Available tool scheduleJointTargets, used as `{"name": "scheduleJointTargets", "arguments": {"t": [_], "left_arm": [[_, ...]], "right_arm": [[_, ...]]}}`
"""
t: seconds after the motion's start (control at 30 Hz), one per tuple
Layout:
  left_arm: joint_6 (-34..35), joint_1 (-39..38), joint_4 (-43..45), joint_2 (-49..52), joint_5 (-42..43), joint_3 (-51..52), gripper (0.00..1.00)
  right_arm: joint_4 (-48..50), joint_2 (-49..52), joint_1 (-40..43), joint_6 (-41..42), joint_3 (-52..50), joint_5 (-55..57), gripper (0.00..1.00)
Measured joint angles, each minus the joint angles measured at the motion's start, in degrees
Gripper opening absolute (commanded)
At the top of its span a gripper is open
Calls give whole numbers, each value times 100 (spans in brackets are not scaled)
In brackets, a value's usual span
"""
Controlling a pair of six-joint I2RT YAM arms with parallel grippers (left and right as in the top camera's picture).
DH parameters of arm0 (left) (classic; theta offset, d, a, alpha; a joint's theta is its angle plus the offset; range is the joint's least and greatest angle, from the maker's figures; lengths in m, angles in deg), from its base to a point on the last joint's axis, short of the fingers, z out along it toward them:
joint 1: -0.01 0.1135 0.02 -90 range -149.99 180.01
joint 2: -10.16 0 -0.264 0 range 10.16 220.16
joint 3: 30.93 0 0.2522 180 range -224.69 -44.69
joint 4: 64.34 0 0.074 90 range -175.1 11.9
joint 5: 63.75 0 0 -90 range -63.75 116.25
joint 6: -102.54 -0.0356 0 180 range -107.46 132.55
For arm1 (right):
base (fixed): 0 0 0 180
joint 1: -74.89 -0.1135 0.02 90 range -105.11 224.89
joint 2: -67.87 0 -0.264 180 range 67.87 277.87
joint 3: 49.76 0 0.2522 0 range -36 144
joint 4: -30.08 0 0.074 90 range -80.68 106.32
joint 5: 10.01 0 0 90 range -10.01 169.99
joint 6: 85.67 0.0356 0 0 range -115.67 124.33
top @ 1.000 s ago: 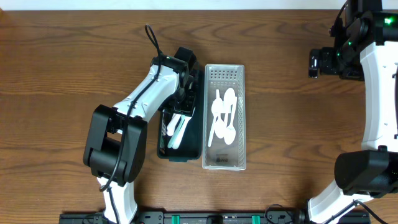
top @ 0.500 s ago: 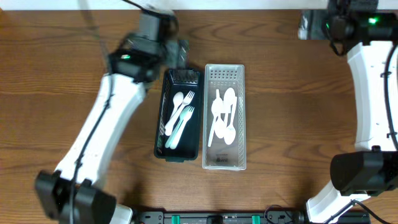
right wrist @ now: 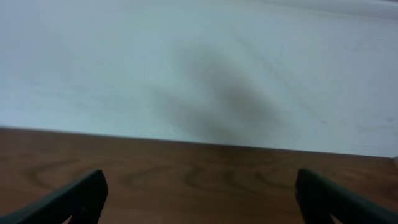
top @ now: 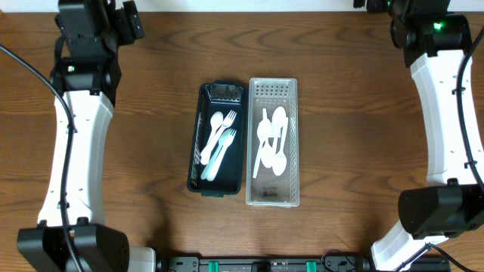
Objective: Pack container
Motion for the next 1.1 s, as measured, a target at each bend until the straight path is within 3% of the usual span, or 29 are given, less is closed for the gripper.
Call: {"name": "scheduleJointTargets", "arguments": {"t": [0.17, 0.43, 0.7, 0.93, 1.1], "left_arm": [[-299, -219, 625, -756, 455, 1021, 98], [-514, -546, 2140, -2555, 638, 3342, 98], [-774, -605, 2205, -3982, 678, 5141, 98], [-940, -605, 2194, -5694, 693, 6205, 98], [-960, -605, 1532, -6885, 693, 6492, 98]], "right_arm": [[238, -608, 96, -297, -782, -2, 99], [1897, -2776, 219, -568, -3681, 15, 99], [3543, -4470, 219, -634, -6577, 13, 99], [3595, -6496, 219, -658, -8308, 15, 99], [3001, -7807, 219, -673, -8876, 15, 99]]}}
